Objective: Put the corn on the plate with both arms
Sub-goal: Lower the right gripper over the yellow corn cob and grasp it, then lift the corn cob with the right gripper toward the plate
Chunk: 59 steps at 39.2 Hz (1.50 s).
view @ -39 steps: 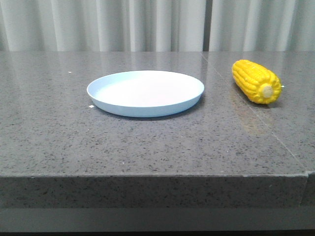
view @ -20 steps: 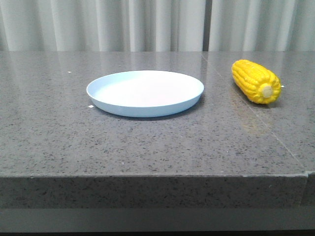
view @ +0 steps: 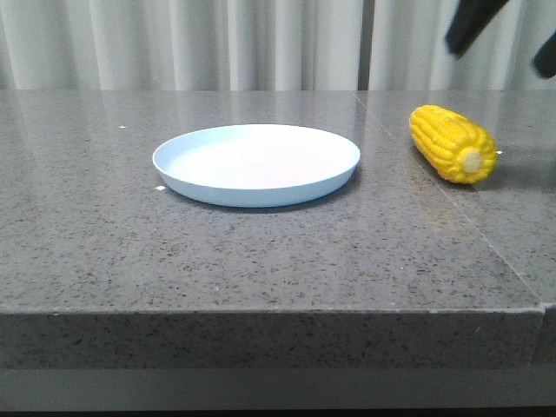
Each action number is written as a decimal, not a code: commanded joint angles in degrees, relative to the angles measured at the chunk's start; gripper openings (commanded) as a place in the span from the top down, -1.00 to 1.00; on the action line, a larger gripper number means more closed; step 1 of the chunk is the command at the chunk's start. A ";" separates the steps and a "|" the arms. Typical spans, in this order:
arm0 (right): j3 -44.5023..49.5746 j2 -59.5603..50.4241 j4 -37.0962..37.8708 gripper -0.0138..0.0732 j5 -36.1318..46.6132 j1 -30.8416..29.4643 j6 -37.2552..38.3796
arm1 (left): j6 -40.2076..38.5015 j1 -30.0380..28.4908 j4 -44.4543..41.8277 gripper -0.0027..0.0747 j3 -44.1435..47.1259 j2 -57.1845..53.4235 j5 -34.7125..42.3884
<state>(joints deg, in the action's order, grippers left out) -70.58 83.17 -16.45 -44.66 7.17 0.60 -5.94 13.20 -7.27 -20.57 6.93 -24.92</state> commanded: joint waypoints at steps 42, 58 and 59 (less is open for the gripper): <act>-6.95 7.92 -1.82 0.28 2.82 1.51 -0.60 | -0.16 -0.07 -0.36 0.98 -1.59 0.61 4.81; -14.24 7.02 -7.43 0.28 5.03 14.34 -0.60 | -0.16 -0.07 -0.36 0.98 -1.59 0.61 4.81; -14.34 7.30 -7.88 0.28 5.43 15.31 -0.60 | -0.16 -0.07 -0.36 0.98 -1.59 0.61 4.81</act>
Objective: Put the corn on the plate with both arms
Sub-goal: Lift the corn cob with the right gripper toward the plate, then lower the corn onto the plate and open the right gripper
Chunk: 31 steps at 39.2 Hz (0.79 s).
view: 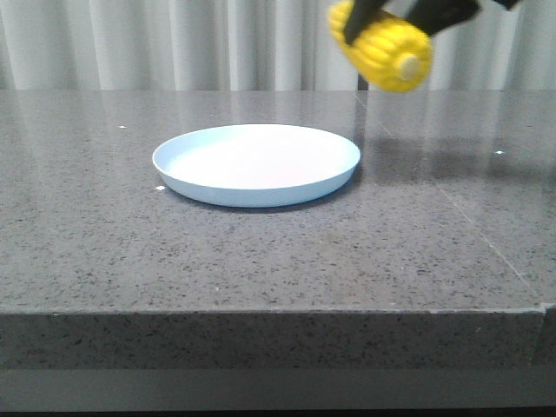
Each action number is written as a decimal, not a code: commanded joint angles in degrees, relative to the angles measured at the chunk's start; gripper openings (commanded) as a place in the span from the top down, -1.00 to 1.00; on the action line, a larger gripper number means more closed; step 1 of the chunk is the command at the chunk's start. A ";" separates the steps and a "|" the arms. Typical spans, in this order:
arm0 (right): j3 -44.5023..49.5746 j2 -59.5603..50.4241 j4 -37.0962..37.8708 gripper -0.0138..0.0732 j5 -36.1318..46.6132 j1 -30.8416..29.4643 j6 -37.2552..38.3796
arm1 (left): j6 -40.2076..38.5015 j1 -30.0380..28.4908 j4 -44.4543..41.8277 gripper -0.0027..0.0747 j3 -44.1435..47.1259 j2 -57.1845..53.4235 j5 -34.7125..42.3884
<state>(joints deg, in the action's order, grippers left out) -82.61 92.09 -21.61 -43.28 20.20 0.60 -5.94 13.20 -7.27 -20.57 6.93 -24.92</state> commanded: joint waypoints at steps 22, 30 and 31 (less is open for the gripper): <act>-2.38 8.51 -3.50 -0.29 4.54 6.23 -0.60 | -0.16 -0.07 -0.36 0.98 -1.59 0.61 4.81; -3.76 7.16 -3.35 -0.64 3.81 6.23 -0.60 | -0.16 -0.07 -0.36 0.98 -1.59 0.61 4.81; -4.20 6.94 -3.19 -0.64 3.53 6.23 -0.60 | -0.16 -0.07 -0.36 0.98 -1.59 0.61 4.81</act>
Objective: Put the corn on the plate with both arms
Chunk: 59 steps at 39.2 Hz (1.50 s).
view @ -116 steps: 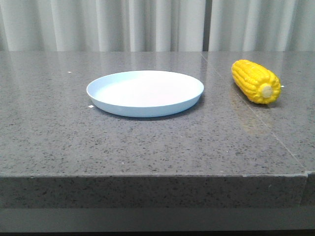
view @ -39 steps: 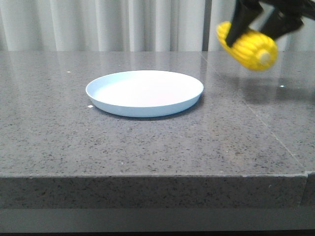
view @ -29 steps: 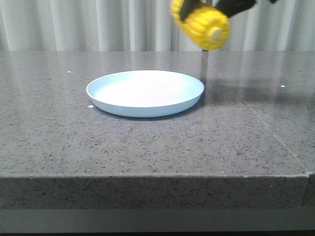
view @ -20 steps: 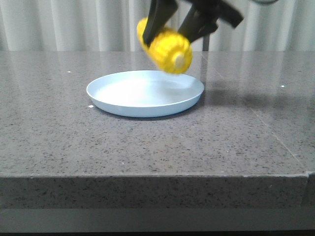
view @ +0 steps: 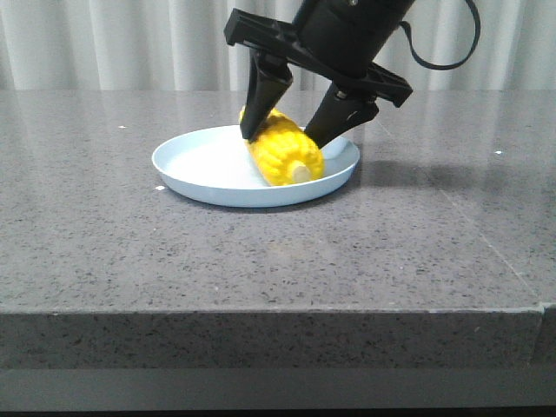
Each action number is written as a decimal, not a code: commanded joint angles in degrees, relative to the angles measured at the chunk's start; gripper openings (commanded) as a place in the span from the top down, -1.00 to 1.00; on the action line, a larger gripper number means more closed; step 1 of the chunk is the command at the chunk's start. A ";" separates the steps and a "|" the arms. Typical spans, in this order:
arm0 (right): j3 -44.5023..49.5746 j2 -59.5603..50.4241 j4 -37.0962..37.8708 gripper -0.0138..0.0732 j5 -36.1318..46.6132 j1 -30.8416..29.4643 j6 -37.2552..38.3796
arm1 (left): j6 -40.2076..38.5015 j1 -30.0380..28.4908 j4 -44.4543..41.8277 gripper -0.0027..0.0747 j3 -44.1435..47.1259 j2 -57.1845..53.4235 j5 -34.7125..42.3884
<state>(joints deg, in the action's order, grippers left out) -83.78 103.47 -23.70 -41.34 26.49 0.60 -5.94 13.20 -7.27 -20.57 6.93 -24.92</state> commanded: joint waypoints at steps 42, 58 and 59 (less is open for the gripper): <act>14.06 -34.44 20.39 0.84 4.75 -16.05 -0.60 | -0.16 -0.07 -0.36 0.98 -1.59 0.61 4.81; 46.39 -67.53 21.53 0.84 20.09 -16.05 -0.60 | -0.16 -0.07 -0.36 0.98 -1.59 0.61 4.81; 48.09 -69.85 21.53 0.84 20.09 -16.05 -0.60 | -0.16 -0.07 -0.36 0.98 -1.59 0.61 4.81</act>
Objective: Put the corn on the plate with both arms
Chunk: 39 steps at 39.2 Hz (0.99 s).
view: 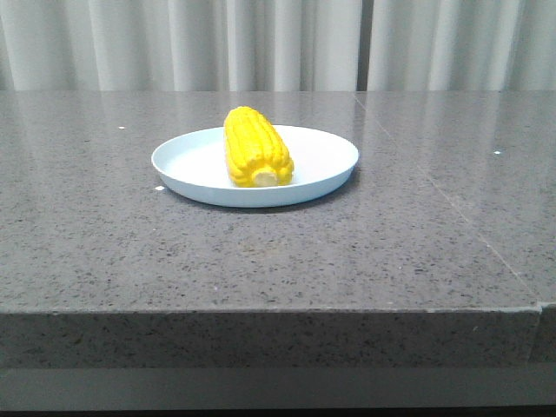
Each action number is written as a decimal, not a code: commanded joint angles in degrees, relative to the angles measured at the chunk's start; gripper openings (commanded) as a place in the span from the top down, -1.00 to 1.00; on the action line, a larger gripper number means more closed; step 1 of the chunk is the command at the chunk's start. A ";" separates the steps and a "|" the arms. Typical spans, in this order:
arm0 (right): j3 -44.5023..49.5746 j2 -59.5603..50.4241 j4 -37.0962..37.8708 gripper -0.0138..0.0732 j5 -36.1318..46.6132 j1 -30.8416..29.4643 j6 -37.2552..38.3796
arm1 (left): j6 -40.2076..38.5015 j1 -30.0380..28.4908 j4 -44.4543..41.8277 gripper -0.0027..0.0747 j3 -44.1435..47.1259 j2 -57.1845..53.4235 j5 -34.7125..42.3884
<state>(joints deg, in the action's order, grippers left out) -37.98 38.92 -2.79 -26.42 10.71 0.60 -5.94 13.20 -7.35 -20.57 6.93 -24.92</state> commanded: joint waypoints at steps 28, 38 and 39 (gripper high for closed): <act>14.59 -33.92 0.62 0.84 4.68 -0.28 -0.60 | -0.16 -0.07 -0.28 0.98 -1.59 0.61 4.81; 14.59 -33.92 0.62 0.84 4.68 -0.28 -0.60 | -0.16 -0.07 -0.28 0.98 -1.59 0.61 4.81; 14.59 -33.92 0.62 0.84 4.68 -0.28 -0.60 | -0.16 -0.07 -0.28 0.98 -1.59 0.61 4.81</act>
<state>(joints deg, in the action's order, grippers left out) -21.98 4.37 -2.79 -26.32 10.71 0.60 -5.94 13.20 -7.35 -20.57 6.93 -24.92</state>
